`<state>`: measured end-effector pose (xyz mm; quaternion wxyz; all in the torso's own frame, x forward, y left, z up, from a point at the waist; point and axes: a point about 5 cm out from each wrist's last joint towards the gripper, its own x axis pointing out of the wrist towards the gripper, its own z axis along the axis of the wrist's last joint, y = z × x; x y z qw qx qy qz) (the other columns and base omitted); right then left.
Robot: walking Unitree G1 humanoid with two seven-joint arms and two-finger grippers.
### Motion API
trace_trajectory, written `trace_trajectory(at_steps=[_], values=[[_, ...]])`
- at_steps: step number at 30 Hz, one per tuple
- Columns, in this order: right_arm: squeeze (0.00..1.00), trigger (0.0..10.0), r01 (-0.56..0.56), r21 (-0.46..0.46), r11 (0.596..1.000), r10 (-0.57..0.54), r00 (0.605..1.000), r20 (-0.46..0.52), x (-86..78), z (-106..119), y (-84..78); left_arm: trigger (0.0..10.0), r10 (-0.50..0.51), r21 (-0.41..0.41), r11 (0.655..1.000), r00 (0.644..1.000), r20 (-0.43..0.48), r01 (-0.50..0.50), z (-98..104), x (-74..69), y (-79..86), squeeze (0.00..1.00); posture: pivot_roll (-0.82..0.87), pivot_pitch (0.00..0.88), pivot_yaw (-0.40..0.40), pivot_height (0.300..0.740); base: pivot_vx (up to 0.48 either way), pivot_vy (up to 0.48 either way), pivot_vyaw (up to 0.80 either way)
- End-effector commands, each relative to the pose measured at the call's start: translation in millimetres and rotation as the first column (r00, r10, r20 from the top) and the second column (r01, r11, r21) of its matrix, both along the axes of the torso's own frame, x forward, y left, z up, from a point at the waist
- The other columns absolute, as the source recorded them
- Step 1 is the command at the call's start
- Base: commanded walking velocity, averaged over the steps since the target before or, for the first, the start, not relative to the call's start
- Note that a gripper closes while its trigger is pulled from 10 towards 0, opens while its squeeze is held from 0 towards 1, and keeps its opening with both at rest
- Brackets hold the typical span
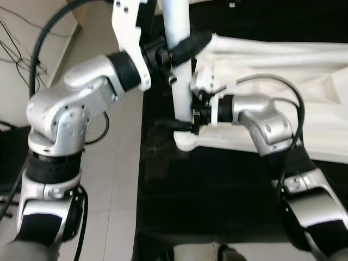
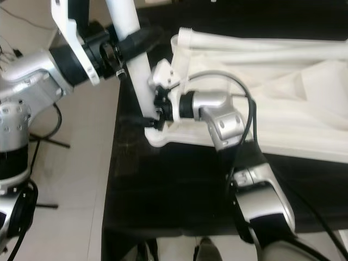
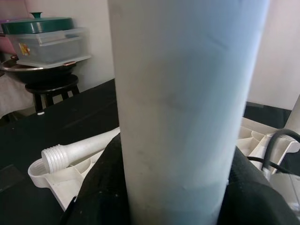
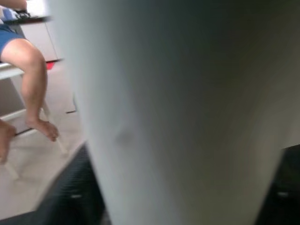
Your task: Building children table
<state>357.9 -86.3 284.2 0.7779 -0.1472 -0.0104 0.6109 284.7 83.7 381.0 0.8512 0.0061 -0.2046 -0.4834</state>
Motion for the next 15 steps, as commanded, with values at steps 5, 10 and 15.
trace_trajectory(at_steps=[5,10,15], values=[[0.00,0.0,-0.107,-0.062,0.992,0.102,0.992,-0.079,0.2,-7.1,25.6,0.0,-0.107,0.058,0.992,0.994,-0.017,0.107,-6.7,-10.2,-20.1,0.00,-0.01,0.277,0.145,0.740,0.000,0.000,0.00],[0.00,0.0,-0.118,-0.078,0.990,0.110,0.990,-0.092,2.2,-7.9,23.7,0.0,-0.102,0.053,0.993,0.995,-0.022,0.103,-7.0,-9.1,-19.4,0.00,-0.02,0.278,0.144,0.740,0.000,0.000,0.00],[0.00,0.0,-0.093,-0.084,0.992,0.086,0.993,-0.085,4.3,-8.7,21.7,0.0,-0.102,0.049,0.994,0.995,-0.010,0.103,-6.8,-8.3,-19.7,0.00,-0.02,0.278,0.142,0.740,0.000,0.000,0.00]])
